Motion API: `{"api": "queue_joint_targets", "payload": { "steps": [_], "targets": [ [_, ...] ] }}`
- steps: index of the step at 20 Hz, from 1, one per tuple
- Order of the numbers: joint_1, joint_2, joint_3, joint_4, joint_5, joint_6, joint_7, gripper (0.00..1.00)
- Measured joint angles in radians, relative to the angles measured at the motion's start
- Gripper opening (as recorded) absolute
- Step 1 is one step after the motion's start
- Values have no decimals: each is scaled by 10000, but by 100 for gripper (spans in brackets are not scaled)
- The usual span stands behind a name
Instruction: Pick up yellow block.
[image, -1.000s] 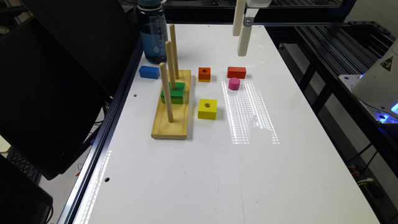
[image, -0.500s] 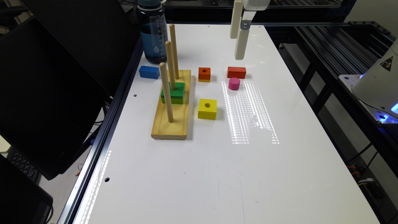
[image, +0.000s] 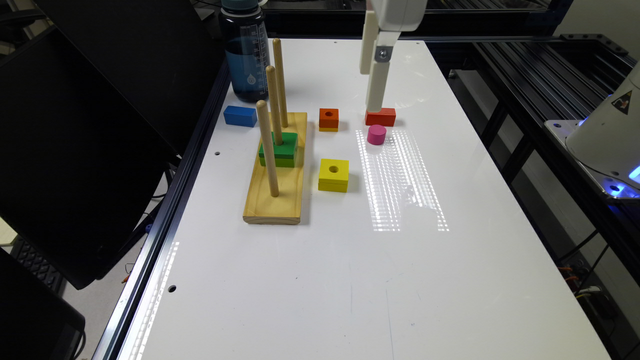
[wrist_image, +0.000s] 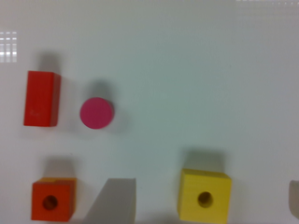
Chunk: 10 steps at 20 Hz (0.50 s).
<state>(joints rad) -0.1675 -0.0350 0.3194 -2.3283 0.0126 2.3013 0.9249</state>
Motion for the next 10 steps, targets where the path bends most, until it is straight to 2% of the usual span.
{"api": "queue_joint_targets", "payload": {
  "steps": [5,9,10],
  "targets": [
    [-4,150,-1,41,-5,9,0,100],
    [-14,536,-4,35,-76,306,16,100],
    [-20,646,-7,35,-120,412,32,100]
  ]
}}
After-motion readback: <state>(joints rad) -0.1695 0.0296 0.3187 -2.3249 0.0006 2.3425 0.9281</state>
